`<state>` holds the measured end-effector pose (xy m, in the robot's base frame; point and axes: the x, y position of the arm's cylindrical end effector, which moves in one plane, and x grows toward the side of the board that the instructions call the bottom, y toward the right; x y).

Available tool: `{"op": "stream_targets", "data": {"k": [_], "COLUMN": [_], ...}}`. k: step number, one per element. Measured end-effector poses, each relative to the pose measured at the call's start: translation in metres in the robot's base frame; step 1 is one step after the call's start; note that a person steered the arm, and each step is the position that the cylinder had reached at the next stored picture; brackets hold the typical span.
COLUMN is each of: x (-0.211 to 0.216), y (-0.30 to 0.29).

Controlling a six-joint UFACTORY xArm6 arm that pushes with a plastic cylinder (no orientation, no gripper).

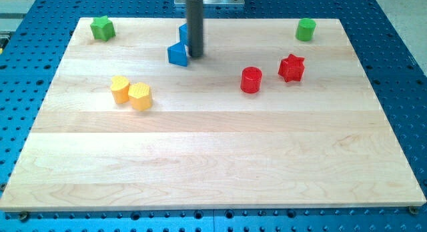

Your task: Place the blue cube to the top center of the board

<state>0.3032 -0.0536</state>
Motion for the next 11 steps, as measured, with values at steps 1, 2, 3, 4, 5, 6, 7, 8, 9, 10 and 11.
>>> {"op": "stream_targets", "data": {"k": [1,2,3,4,5,6,7,8,9,10,11], "x": [0.000,-0.012,-0.036,-0.041,-0.041,-0.041,-0.041,-0.039,-0.006,0.013,0.062], "y": [-0.051,-0.063,-0.057,-0.031,0.019,0.044,0.044,0.046,0.085,0.135,0.152]}}
